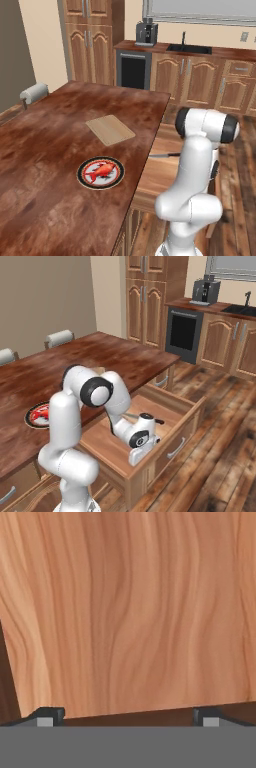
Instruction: Pick up the knife from the drawer and place it on the cutting board. Then place the meat from the plate to the cutting board.
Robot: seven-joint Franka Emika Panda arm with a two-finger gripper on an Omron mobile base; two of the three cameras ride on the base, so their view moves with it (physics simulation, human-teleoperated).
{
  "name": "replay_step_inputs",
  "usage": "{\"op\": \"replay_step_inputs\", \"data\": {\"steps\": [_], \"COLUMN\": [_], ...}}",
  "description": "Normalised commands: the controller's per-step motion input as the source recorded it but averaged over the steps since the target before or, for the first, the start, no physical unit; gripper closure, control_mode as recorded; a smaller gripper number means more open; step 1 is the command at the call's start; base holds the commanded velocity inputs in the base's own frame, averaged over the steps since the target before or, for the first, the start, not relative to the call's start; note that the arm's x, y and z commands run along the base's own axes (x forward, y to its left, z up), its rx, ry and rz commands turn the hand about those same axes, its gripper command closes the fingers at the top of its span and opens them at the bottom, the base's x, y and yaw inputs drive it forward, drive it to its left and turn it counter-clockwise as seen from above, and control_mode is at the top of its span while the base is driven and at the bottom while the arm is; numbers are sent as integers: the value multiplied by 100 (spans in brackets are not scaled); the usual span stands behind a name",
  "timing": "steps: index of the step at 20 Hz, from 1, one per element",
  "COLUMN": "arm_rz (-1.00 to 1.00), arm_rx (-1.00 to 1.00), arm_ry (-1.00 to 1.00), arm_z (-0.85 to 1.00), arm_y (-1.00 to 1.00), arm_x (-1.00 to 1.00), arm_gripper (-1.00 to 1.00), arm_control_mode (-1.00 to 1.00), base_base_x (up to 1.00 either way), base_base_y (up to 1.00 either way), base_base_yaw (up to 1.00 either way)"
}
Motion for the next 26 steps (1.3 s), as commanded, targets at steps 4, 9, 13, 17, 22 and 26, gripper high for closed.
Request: {"op": "replay_step_inputs", "data": {"steps": [4, 9, 13, 17, 22, 26], "arm_rz": [1, 7, 11, 17, 24, 28], "arm_rx": [0, -1, 0, 0, 0, 0], "arm_ry": [-11, -15, -18, -16, -11, -7], "arm_z": [37, 48, 27, 14, 4, 0], "arm_y": [-17, -15, -5, -1, -11, -22], "arm_x": [11, 52, 74, 86, 90, 76], "arm_gripper": [-100, -100, -100, -100, -100, -100], "arm_control_mode": [-100, -100, -100, -100, -100, -100], "base_base_x": [0, 0, 0, 0, 0, 0], "base_base_y": [0, 0, 0, 0, 0, 0], "base_base_yaw": [0, 0, 0, 0, 0, 0]}}
